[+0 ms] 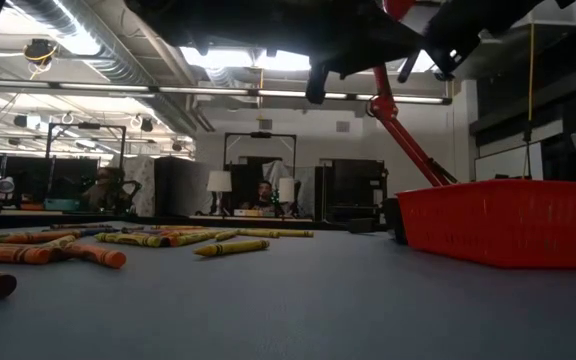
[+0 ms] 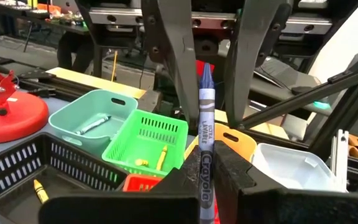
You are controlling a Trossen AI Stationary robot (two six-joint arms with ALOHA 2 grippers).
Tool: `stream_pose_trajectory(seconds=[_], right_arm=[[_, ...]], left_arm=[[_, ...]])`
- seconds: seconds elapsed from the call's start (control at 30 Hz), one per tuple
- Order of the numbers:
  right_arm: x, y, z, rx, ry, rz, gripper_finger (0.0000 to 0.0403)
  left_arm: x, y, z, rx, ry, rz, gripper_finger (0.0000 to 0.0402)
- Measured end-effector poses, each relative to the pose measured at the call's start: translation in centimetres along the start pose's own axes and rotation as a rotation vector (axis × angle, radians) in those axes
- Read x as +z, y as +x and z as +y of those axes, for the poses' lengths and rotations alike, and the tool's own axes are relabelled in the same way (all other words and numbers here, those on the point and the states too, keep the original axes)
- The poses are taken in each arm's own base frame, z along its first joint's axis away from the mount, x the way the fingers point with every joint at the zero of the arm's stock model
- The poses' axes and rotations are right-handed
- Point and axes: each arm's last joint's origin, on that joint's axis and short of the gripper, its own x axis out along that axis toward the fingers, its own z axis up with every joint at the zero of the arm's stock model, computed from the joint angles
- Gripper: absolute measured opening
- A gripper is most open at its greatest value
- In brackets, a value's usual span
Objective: Sort crayons
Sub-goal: Put the blue crayon into the orange bin
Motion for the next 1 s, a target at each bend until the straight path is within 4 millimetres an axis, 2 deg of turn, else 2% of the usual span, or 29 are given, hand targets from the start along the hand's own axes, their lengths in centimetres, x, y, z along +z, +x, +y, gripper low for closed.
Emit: stream_pose_trajectory(seconds=[0.33,0.63,0.83,1.0], right_arm=[[0.19,0.0,0.03,0.003,-0.003,-0.02,0.009],[0.14,0.0,0.01,-0.001,-0.002,-0.015,0.0012],[0.04,0.0,0.0,-0.001,0.0,-0.004,0.0035],[-0.38,-0.04,-0.05,-0.004,0.007,0.043,0.0015]], left_arm=[[0.04,0.01,0.0,0.001,0.0,-0.001,0.0005],[0.02,0.01,-0.01,-0.002,0.003,0.002,0.0005],[0.01,0.0,-0.01,-0.002,0.002,0.002,0.0005],[-0.07,0.02,0.0,-0.022,0.001,0.016,0.0026]])
